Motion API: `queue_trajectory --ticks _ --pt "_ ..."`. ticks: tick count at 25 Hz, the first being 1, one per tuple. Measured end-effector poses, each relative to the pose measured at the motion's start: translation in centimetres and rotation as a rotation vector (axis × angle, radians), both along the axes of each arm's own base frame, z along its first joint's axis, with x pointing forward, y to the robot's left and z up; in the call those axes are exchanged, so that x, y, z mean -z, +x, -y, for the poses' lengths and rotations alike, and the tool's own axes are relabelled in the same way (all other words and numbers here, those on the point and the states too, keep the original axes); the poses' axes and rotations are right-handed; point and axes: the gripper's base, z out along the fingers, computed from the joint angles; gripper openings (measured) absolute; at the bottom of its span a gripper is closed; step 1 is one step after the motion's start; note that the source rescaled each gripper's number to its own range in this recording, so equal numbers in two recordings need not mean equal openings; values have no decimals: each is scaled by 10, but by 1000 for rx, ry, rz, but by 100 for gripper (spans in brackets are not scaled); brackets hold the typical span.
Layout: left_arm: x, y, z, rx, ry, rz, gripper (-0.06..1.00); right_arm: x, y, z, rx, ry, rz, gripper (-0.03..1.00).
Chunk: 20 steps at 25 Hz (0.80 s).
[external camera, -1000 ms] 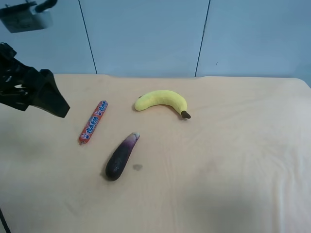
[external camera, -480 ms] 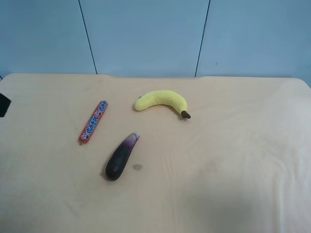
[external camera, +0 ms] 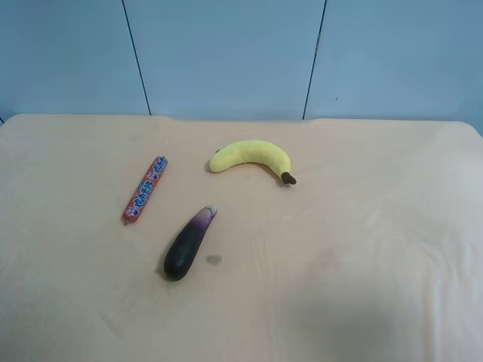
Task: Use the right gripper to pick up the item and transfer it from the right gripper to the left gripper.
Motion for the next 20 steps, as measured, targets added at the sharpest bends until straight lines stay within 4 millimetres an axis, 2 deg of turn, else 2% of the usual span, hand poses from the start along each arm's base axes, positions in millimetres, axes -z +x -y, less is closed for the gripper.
queue_trajectory --ticks 5,15,20 --pt "32 -11 -5 -9 22 0 94 0 0 0 0 0 0 100" --pt "31 -12 -7 -20 23 49 94 0 0 0 0 1 0 100" --pt "36 -8 -9 -96 24 90 94 0 0 0 0 1 0 100"
